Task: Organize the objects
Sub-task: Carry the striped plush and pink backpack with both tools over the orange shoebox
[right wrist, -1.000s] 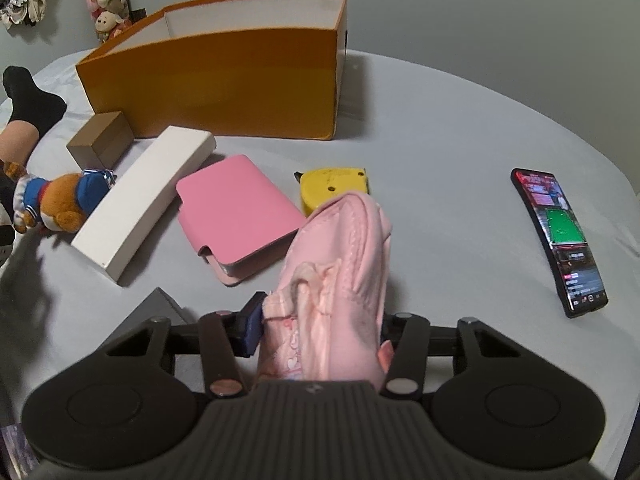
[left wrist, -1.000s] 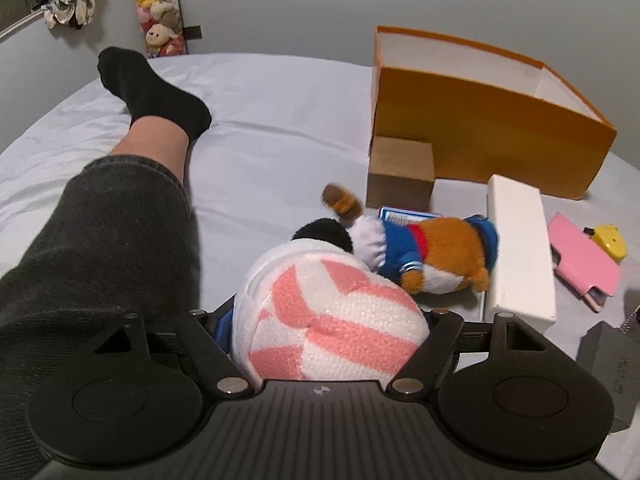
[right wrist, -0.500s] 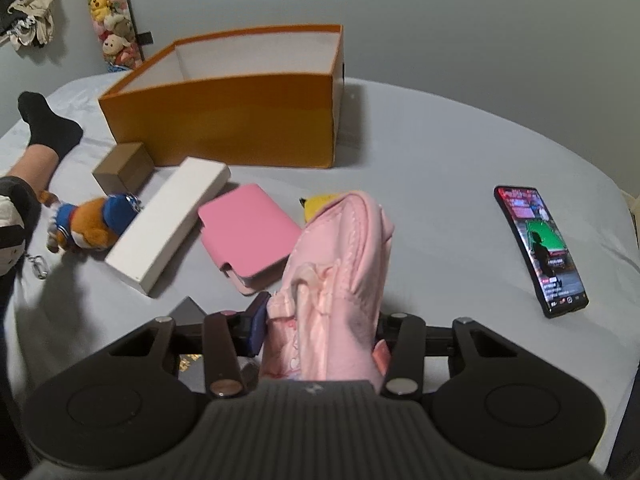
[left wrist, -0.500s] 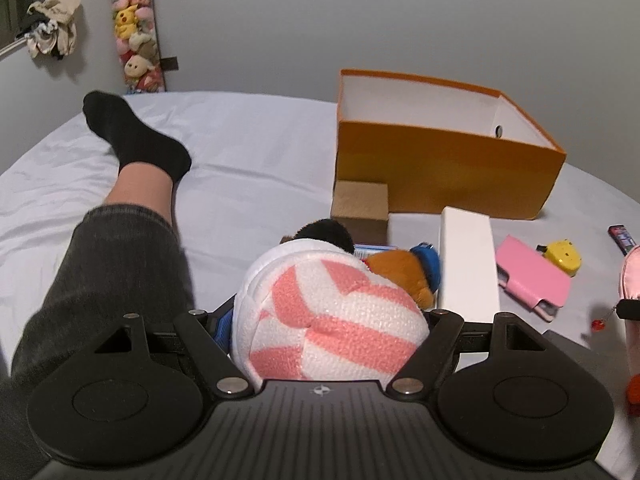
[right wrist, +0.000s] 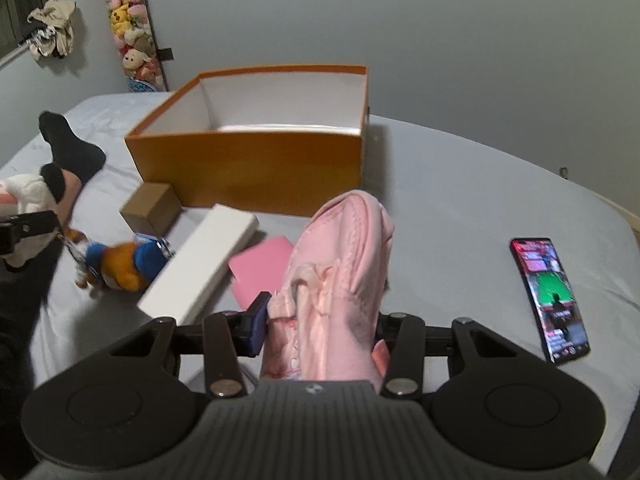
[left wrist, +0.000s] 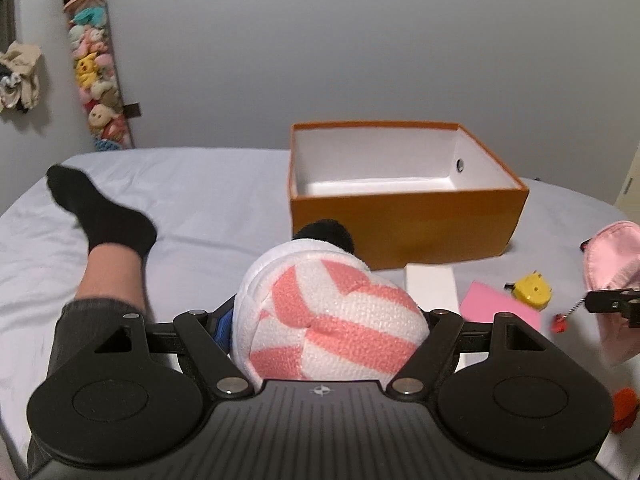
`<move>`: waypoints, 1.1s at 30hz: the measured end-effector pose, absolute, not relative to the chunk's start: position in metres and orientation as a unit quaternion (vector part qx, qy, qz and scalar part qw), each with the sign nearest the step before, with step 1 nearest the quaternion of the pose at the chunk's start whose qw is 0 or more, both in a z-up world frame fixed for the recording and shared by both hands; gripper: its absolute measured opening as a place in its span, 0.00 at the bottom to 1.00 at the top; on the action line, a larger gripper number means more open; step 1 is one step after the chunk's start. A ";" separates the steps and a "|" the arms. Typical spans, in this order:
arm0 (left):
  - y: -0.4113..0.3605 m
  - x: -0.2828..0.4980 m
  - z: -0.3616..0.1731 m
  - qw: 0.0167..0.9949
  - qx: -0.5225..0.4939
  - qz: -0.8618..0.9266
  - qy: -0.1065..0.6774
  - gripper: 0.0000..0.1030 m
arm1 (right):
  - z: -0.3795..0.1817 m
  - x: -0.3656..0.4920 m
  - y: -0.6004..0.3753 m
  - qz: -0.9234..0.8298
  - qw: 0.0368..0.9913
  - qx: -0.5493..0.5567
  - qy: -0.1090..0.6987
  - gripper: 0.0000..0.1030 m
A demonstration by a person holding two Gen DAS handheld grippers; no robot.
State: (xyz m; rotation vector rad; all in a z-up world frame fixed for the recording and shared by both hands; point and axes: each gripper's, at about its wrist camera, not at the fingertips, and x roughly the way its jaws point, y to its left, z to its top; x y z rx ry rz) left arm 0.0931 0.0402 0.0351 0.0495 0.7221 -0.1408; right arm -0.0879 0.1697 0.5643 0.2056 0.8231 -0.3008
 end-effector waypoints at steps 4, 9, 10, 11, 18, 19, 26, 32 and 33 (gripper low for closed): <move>0.034 0.111 0.050 0.935 0.029 -0.089 0.342 0.85 | 0.581 -0.072 0.164 -0.131 0.907 0.101 0.388 0.46; 0.021 0.140 0.073 0.940 0.046 -0.108 0.319 0.85 | 0.611 -0.039 0.153 -0.112 0.918 0.097 0.367 0.46; 0.018 0.147 0.078 0.942 0.052 -0.111 0.314 0.85 | 0.616 -0.031 0.151 -0.109 0.920 0.096 0.363 0.46; 0.015 0.153 0.081 0.943 0.057 -0.113 0.309 0.85 | 0.622 -0.023 0.149 -0.105 0.922 0.095 0.361 0.46; 0.004 0.192 0.095 0.944 0.065 -0.132 0.296 0.85 | 0.650 0.036 0.124 -0.089 0.926 0.112 0.348 0.47; 0.001 0.199 0.095 0.944 0.070 -0.133 0.293 0.85 | 0.651 0.044 0.122 -0.088 0.926 0.113 0.348 0.47; -0.009 0.237 0.086 0.942 0.081 -0.141 0.293 0.85 | 0.658 0.092 0.107 -0.080 0.924 0.120 0.355 0.47; -0.011 0.264 0.065 0.937 0.087 -0.142 0.308 0.85 | 0.644 0.126 0.097 -0.071 0.916 0.142 0.368 0.47; -0.011 0.268 0.058 0.935 0.088 -0.141 0.313 0.85 | 0.639 0.131 0.095 -0.070 0.914 0.150 0.372 0.47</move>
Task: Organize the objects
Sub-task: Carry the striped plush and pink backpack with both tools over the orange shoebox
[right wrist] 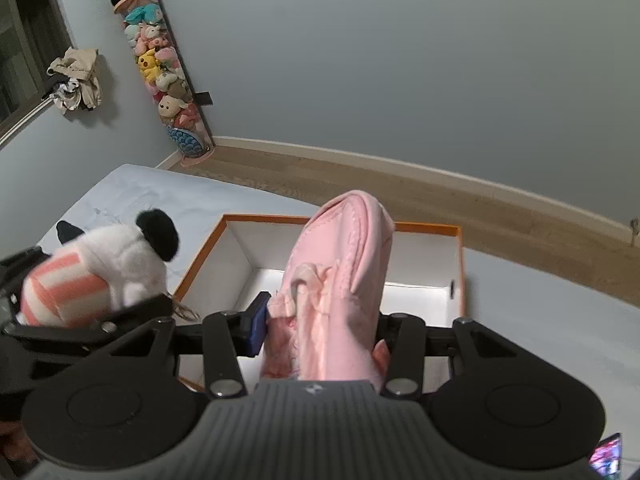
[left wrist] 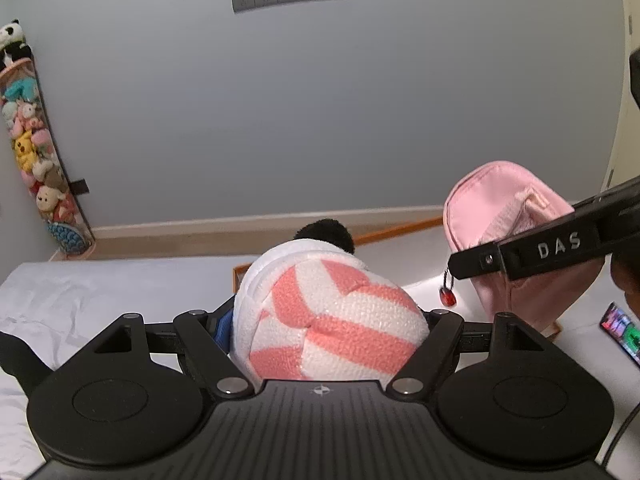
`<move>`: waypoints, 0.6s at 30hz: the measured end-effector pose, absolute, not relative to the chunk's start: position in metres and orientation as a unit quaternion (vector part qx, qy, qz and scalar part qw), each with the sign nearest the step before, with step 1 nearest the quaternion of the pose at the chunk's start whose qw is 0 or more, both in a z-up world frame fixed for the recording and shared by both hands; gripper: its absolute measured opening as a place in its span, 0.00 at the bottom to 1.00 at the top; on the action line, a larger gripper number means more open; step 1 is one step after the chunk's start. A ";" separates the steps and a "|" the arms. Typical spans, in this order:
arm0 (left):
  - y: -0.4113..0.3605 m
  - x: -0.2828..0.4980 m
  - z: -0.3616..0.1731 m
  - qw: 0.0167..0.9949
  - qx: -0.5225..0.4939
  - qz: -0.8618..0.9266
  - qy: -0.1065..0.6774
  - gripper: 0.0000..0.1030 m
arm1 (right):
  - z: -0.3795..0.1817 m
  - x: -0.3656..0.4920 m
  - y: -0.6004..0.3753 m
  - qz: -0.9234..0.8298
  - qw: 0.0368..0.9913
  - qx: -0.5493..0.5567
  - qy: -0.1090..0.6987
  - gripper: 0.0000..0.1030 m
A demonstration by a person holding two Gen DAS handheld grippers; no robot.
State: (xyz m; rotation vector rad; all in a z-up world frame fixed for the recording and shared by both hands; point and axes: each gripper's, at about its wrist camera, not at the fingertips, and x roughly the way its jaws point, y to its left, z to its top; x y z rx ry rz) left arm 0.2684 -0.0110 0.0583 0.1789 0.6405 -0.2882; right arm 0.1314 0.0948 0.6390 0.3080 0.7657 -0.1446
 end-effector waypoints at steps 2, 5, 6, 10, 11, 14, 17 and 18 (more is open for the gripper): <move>-0.011 0.277 0.046 0.931 0.090 -0.140 0.324 0.85 | 0.629 0.140 0.092 -0.068 0.909 0.164 0.378 0.47; -0.010 0.287 0.031 0.927 0.093 -0.140 0.336 0.85 | 0.612 0.153 0.086 -0.066 0.900 0.185 0.390 0.47; -0.008 0.290 0.028 0.926 0.093 -0.139 0.338 0.85 | 0.606 0.155 0.083 -0.066 0.896 0.192 0.394 0.47; -0.008 0.304 0.012 0.919 0.108 -0.138 0.353 0.85 | 0.583 0.168 0.079 -0.067 0.881 0.224 0.411 0.47; -0.008 0.306 0.007 0.916 0.114 -0.138 0.359 0.85 | 0.577 0.172 0.079 -0.067 0.877 0.231 0.415 0.47; -0.009 0.315 -0.004 0.904 0.134 -0.144 0.379 0.85 | 0.560 0.183 0.076 -0.070 0.863 0.258 0.429 0.47; -0.008 0.323 -0.015 0.894 0.150 -0.144 0.398 0.85 | 0.544 0.194 0.074 -0.069 0.844 0.291 0.446 0.47; -0.006 0.326 -0.017 0.890 0.154 -0.147 0.403 0.85 | 0.538 0.197 0.073 -0.070 0.835 0.302 0.454 0.47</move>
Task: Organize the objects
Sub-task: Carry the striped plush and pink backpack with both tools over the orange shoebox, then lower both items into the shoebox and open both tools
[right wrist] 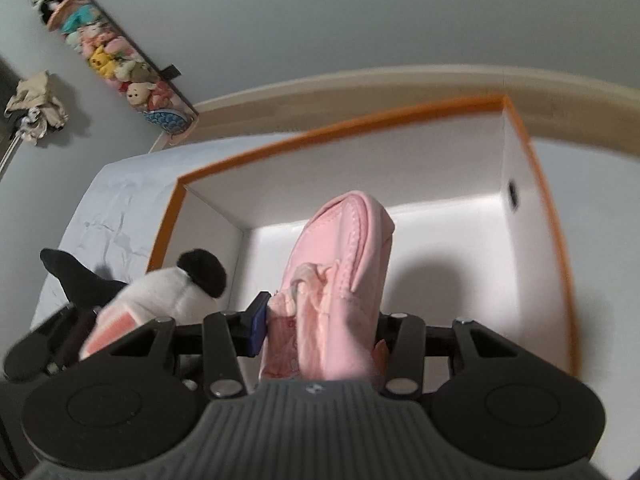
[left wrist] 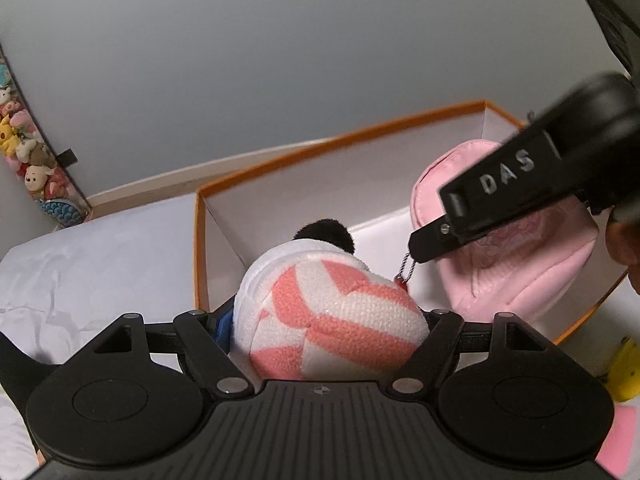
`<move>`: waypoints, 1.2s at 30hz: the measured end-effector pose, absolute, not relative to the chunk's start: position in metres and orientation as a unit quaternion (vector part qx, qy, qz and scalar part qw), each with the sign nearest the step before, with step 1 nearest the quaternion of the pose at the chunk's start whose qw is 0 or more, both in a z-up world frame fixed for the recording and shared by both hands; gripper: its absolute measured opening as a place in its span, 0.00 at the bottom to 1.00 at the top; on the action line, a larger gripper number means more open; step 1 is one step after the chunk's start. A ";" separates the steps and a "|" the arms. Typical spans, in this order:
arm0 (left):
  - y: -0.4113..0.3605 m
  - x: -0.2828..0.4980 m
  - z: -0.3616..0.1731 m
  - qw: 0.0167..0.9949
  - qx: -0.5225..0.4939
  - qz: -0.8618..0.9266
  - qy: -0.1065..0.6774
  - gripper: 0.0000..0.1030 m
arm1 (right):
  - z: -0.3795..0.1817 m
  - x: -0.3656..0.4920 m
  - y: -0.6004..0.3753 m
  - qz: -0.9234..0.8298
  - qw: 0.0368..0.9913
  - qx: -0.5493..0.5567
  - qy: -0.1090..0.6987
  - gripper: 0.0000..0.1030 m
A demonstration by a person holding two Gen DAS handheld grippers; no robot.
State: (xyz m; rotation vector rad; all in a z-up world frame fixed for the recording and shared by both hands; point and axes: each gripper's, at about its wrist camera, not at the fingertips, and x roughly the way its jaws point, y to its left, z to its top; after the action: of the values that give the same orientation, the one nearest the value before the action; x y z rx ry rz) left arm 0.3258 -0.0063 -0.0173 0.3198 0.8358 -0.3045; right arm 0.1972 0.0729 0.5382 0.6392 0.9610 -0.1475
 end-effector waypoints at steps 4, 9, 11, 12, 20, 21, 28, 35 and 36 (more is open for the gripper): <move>-0.003 0.337 -0.028 0.881 0.181 -0.140 0.414 0.85 | 0.521 0.207 0.074 -0.069 0.808 0.324 0.488 0.47; 0.001 0.344 -0.034 0.873 0.197 -0.139 0.425 0.85 | 0.507 0.219 0.083 -0.052 0.793 0.322 0.515 0.47; 0.006 0.350 -0.035 0.870 0.199 -0.143 0.428 0.85 | 0.502 0.222 0.086 -0.046 0.786 0.325 0.523 0.47; 0.007 0.353 -0.035 0.869 0.199 -0.144 0.429 0.86 | 0.500 0.223 0.088 -0.043 0.783 0.325 0.529 0.47; 0.007 0.357 -0.040 0.868 0.211 -0.153 0.424 0.88 | 0.491 0.231 0.099 -0.052 0.777 0.329 0.535 0.48; 0.008 0.358 -0.041 0.869 0.214 -0.152 0.420 0.89 | 0.490 0.231 0.097 -0.053 0.775 0.337 0.532 0.48; 0.015 0.370 -0.047 0.864 0.234 -0.149 0.419 0.89 | 0.482 0.230 0.084 -0.062 0.737 0.387 0.551 0.61; 0.031 0.387 -0.049 0.867 0.200 -0.157 0.428 0.89 | 0.489 0.226 0.081 -0.064 0.747 0.371 0.548 0.65; 0.028 0.381 -0.047 0.868 0.197 -0.156 0.427 0.89 | 0.490 0.225 0.080 -0.065 0.749 0.367 0.548 0.65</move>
State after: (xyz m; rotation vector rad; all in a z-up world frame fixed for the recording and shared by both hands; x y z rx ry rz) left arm 0.3809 0.0283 -0.0469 0.4112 0.8943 -0.3274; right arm 0.2252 0.0802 0.4900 0.8020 1.1969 -0.1430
